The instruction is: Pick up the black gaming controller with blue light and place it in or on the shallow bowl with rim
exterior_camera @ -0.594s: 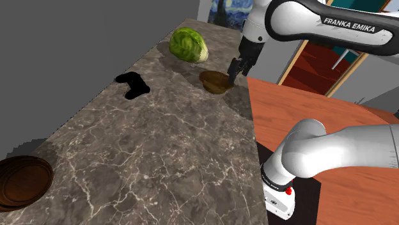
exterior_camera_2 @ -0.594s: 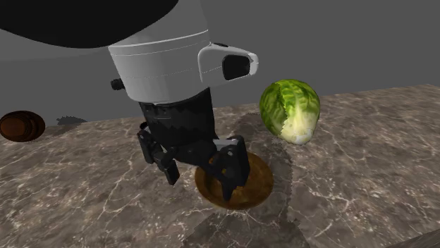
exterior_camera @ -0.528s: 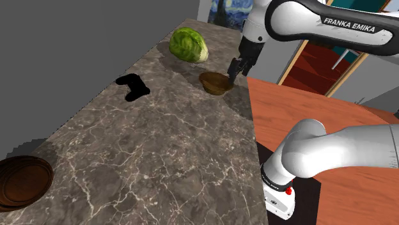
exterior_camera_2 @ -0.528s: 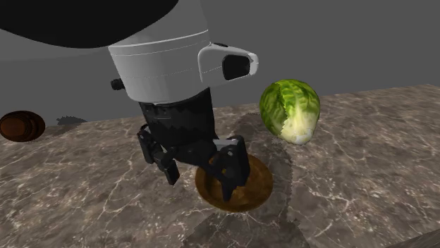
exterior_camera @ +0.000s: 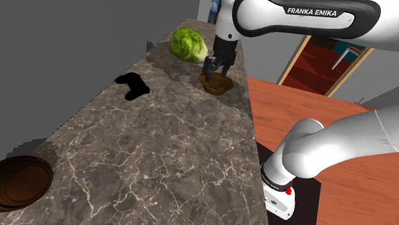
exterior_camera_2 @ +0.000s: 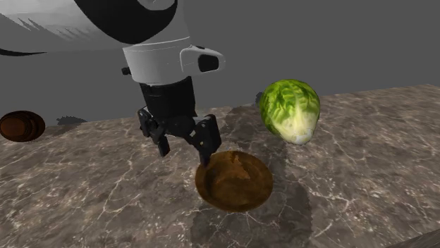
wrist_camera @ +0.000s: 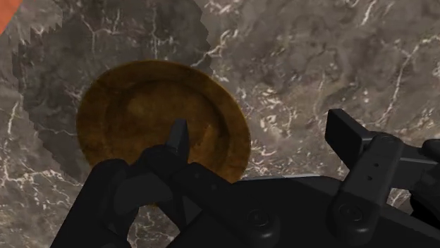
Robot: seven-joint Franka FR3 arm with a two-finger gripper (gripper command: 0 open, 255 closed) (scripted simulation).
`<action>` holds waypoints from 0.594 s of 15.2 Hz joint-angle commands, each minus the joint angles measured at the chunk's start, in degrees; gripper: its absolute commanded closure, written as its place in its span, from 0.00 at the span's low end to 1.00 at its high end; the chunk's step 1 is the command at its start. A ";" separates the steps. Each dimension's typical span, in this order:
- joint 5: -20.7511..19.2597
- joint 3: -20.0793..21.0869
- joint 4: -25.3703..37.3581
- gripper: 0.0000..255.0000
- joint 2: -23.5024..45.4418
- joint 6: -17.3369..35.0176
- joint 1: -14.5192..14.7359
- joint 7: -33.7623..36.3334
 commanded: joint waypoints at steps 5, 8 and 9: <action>2.30 3.42 10.02 0.00 13.33 1.95 1.05 6.11; 2.84 4.81 15.80 0.00 19.87 2.15 1.55 8.96; 2.95 5.23 17.87 0.00 22.08 2.10 1.73 9.90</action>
